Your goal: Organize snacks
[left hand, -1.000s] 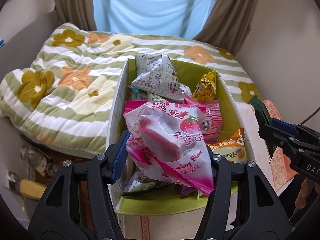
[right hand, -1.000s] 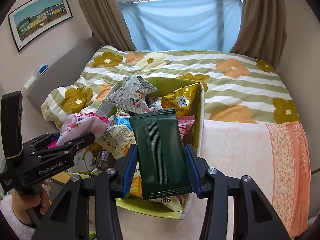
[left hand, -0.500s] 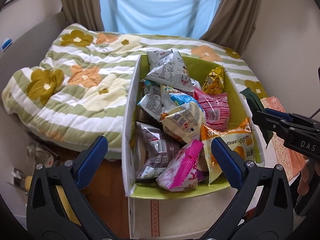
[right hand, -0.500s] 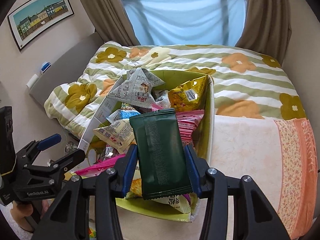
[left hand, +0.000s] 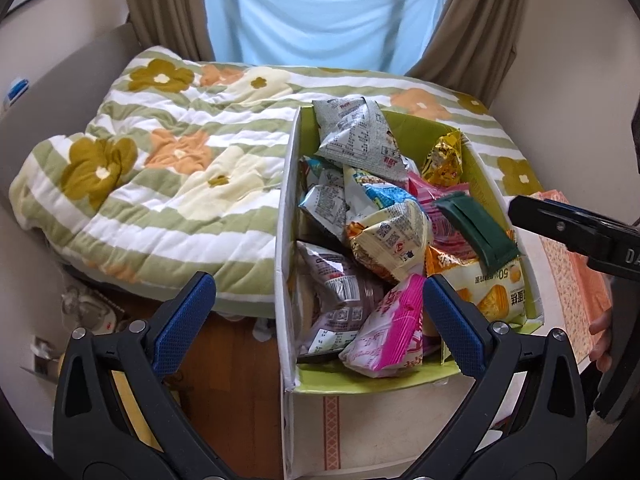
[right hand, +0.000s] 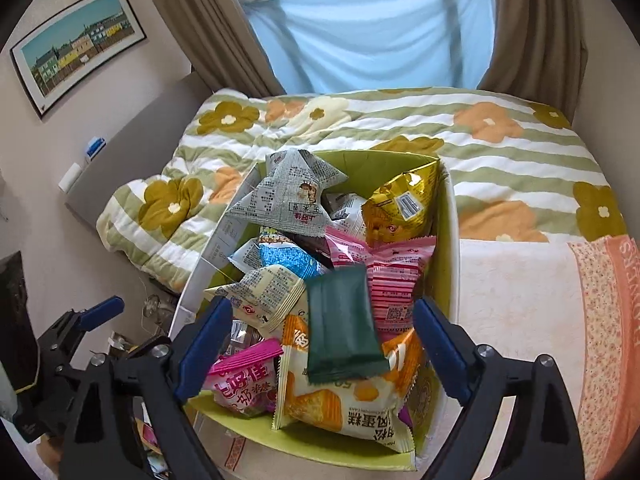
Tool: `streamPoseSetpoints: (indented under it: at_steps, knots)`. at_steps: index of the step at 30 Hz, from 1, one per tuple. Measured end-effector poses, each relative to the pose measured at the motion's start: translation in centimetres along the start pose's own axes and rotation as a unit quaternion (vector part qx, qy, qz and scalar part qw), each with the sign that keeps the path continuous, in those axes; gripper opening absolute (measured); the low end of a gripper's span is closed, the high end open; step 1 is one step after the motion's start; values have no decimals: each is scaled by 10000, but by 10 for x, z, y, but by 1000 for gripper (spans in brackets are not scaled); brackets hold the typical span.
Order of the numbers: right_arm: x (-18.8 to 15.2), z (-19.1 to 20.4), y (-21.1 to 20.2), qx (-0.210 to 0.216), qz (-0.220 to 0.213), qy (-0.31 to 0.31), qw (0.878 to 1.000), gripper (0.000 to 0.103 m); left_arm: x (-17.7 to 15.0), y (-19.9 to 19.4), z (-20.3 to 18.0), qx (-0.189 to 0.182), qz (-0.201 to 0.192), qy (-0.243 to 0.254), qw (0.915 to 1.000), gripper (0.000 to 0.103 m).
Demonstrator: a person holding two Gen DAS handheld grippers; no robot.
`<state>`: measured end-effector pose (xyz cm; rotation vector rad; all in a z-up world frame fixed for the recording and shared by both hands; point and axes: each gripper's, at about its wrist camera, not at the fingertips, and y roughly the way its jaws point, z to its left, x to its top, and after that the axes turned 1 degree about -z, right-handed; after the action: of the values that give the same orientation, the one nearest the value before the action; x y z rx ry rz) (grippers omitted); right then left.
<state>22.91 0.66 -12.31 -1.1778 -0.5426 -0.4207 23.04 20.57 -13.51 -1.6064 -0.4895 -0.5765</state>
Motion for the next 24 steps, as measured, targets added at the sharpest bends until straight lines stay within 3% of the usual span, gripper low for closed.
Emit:
streamPoseSetpoints:
  at_steps: [6,13,24]
  knots:
    - [-12,-2,-11,-285,-37,72,9996,90,0,-3,-6,-119,-75,127,9998,102]
    - [-21,-2,-47,-246,-306,51,9992,90,-6,-45,-28,37,-397,220,9990,103]
    - [-65,-24,-175,-475,-1100,-272,9924,90,-50,-159,-105,250,-1170,324,9923,103]
